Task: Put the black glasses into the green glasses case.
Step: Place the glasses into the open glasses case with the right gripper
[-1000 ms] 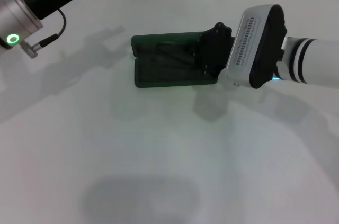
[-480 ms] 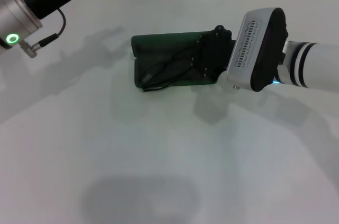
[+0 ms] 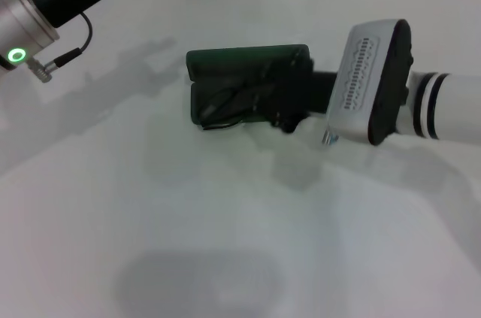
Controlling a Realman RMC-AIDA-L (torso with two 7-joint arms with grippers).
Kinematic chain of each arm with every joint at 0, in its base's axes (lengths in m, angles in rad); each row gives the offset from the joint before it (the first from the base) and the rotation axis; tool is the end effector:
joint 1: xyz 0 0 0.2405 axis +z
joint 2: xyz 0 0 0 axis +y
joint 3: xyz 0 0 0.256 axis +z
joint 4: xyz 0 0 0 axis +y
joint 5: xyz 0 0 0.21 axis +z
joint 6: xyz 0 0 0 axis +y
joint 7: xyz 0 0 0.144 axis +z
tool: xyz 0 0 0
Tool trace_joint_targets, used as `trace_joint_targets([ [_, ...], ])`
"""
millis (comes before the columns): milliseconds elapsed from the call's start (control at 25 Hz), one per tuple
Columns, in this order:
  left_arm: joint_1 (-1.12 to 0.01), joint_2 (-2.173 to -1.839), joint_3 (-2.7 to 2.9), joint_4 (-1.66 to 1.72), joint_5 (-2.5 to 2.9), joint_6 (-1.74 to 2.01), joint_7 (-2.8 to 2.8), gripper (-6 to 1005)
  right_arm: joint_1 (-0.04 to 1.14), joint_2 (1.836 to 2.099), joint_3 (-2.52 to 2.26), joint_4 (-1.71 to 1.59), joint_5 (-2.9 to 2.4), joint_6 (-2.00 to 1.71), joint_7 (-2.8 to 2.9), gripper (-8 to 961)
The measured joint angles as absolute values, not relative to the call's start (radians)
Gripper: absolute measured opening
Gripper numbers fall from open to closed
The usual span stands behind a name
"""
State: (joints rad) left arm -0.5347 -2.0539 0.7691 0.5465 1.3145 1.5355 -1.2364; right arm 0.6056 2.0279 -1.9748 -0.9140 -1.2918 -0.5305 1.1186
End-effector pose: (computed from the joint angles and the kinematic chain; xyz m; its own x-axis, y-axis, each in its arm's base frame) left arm -0.2213 0.3629 0.0502 0.4707 0.0259 0.8819 0.5158 -0.8190 -0.2512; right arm 0.1355 0.3701 -0.1110 0.9553 0.2507 -0.1567 0.1444 -0.8582 -0.4926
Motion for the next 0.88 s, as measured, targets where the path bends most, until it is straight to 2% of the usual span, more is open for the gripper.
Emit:
trace_joint_targets([
  [120, -0.536, -2.054, 0.769, 0.546, 1.314, 1.536, -1.236, 538, 0.623, 2.028, -1.988, -0.889, -1.295, -0.573, 1.149, 204],
  [400, -0.553, -2.056, 0.771, 0.543, 1.319, 1.535, -1.236, 538, 0.757, 2.028, -2.058, -0.739, -1.290, -0.573, 1.251, 205],
  [880, -0.562, -2.066, 0.772, 0.541, 1.330, 1.536, -1.235, 538, 0.804, 2.028, -2.066, -0.713, -1.290, -0.477, 1.269, 205],
])
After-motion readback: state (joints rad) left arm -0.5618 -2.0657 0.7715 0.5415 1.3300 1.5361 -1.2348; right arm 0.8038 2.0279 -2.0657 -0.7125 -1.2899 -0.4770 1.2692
